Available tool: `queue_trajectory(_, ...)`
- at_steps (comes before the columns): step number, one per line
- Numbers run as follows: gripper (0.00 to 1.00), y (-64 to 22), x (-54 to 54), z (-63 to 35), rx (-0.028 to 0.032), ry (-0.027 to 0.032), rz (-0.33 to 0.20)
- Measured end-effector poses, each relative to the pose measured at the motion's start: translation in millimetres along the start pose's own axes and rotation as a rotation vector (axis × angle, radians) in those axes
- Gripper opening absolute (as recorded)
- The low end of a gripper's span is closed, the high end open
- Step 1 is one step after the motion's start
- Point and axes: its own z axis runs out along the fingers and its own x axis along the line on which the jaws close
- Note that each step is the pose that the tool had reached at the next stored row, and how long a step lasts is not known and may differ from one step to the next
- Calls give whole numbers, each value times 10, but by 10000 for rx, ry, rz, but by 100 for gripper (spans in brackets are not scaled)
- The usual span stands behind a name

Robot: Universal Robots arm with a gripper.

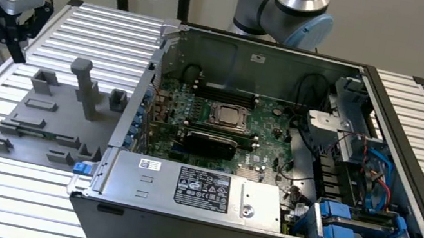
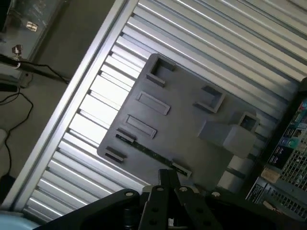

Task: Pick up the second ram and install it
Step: 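Pick up the second ram and move it above second insertion slot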

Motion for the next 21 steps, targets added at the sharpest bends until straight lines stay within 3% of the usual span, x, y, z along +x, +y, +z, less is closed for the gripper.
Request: queue_trajectory(21,11,0,7,64,-63,184,-3795)
